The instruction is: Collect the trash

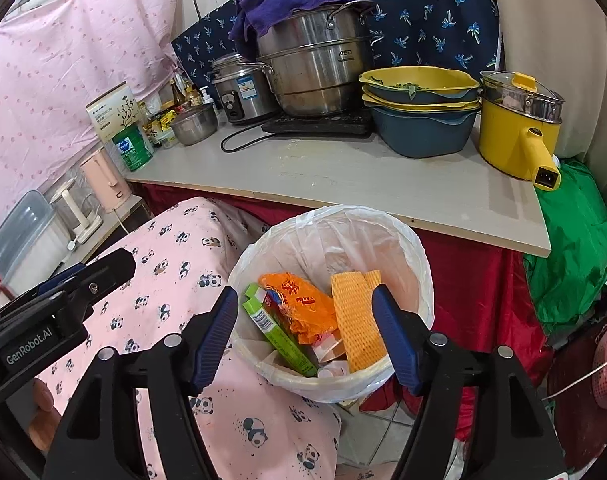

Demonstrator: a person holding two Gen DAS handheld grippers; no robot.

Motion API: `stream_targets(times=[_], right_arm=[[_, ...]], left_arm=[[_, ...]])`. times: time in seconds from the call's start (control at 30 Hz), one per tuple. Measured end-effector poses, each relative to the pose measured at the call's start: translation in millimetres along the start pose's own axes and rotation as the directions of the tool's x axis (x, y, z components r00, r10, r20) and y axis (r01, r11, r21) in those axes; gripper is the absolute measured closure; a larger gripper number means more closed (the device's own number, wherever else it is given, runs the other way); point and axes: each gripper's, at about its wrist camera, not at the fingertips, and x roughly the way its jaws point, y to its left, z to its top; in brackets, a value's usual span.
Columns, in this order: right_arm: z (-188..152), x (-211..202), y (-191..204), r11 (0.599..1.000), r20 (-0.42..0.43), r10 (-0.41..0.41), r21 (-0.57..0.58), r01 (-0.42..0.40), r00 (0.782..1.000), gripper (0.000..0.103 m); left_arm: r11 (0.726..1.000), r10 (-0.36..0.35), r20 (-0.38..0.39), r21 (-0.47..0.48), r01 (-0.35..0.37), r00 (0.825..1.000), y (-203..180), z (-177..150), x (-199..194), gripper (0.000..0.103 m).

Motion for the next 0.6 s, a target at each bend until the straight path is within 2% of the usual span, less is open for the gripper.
stream_targets(times=[0.27, 0.33, 0.47, 0.6], right_arm=[[-12.0, -6.9, 4.4, 0.999, 0.000, -0.039, -0.028, 0.039, 0.999, 0.019], [-13.9, -6.7, 2.8, 0.999, -0.009, -0.042, -0.029, 0.042, 0.999, 0.019], [-21.0, -8.3, -0.3, 0.998, -0.019, -0.055, -0.031, 0.054, 0.998, 0.018], [-28.4, -8.6, 0.5, 0.997, -0.032, -0.068, -0.049, 0.067, 0.997, 0.006]], left_arm=[[0.999, 0.046, -0.009, -0.003, -0.046, 0.999, 11.6, -15.4, -0.3, 0.018], [0.998, 0.059, -0.010, -0.006, -0.059, 0.998, 14.8, -18.9, -0.6, 0.014], [0.997, 0.078, -0.027, -0.010, -0.078, 0.997, 19.8, -26.5, -0.2, 0.013], [0.995, 0.098, -0.028, 0.001, -0.098, 0.995, 21.7, -35.0, -2.2, 0.011]])
